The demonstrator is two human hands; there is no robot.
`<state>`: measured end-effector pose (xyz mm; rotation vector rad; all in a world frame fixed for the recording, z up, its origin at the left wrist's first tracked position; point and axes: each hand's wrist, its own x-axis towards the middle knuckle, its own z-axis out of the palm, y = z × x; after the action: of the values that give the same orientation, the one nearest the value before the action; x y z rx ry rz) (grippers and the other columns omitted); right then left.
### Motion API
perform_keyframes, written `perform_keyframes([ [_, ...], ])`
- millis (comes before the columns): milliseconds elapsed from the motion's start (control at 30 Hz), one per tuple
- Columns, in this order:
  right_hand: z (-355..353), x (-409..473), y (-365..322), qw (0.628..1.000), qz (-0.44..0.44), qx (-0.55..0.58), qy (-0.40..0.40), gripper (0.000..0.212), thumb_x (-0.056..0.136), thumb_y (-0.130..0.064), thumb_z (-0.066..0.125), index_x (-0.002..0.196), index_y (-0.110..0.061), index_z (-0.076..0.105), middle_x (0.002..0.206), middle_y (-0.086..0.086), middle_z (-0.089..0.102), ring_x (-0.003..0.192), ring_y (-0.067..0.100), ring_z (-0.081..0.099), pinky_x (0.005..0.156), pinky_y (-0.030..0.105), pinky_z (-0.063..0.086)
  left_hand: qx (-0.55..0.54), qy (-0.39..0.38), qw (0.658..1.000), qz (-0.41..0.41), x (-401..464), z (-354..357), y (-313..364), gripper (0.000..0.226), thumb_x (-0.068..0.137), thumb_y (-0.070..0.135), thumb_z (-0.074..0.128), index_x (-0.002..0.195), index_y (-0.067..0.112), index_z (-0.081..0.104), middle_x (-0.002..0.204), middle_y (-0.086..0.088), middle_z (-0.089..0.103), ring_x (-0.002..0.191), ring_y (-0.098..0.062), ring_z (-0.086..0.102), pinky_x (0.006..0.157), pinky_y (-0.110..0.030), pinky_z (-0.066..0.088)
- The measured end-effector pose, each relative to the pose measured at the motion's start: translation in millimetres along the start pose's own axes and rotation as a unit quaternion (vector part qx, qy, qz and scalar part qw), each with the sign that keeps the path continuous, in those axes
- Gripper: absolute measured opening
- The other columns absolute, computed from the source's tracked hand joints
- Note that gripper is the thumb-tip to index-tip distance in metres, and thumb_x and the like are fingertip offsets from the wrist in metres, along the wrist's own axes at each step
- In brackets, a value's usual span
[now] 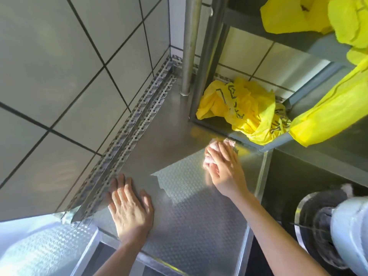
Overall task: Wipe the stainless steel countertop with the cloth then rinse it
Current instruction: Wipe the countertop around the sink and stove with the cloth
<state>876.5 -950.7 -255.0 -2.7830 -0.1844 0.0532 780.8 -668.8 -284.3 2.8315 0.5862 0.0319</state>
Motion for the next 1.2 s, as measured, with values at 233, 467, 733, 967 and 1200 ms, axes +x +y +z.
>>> perform_keyframes([
  [233,42,37,-107,0.998,-0.068,0.016,0.001,0.056,0.094,-0.029,0.048,0.149,-0.023,0.054,0.162,0.008,0.042,0.155,0.035,0.028,0.130,0.047,0.011,0.013,0.003,1.000,0.004,1,0,-1,0.066,0.097,0.041,0.039,0.154,0.008,0.032,0.167,-0.010,0.026,0.161,-0.026,0.011,0.130,-0.051,0.011],
  [467,29,-10,-37,0.960,-0.268,-0.002,-0.080,0.050,0.105,-0.034,0.047,0.155,-0.028,0.046,0.169,0.003,0.029,0.159,0.023,0.018,0.129,0.049,0.021,0.014,0.007,1.000,0.007,1,-4,1,0.066,0.099,0.040,0.040,0.154,0.005,0.034,0.167,-0.012,0.027,0.161,-0.027,0.011,0.130,-0.052,0.009],
  [733,39,108,-79,0.993,-0.099,-0.040,-0.050,0.054,0.107,-0.040,0.042,0.159,-0.025,0.037,0.172,0.010,0.018,0.160,0.034,0.008,0.131,0.048,0.002,0.008,0.002,1.000,0.004,2,-6,3,0.063,0.098,0.037,0.044,0.153,0.004,0.038,0.167,-0.011,0.029,0.161,-0.027,0.013,0.128,-0.055,0.015],
  [967,71,114,-154,0.984,-0.164,-0.020,-0.069,0.056,0.106,-0.051,0.031,0.158,-0.032,0.037,0.173,0.011,0.012,0.160,0.036,0.004,0.128,0.050,-0.007,0.020,-0.002,1.000,0.009,2,-10,6,0.062,0.098,0.033,0.049,0.153,0.004,0.039,0.166,-0.011,0.030,0.160,-0.028,0.015,0.129,-0.056,0.015],
  [1200,61,69,-103,0.933,-0.347,-0.034,-0.087,0.047,0.106,-0.036,0.044,0.152,-0.027,0.050,0.169,0.010,0.028,0.158,0.034,0.021,0.131,0.047,0.011,0.003,-0.014,1.000,0.004,2,-11,6,0.066,0.098,0.034,0.046,0.156,0.003,0.036,0.169,-0.012,0.024,0.161,-0.027,0.010,0.130,-0.056,0.012],
])
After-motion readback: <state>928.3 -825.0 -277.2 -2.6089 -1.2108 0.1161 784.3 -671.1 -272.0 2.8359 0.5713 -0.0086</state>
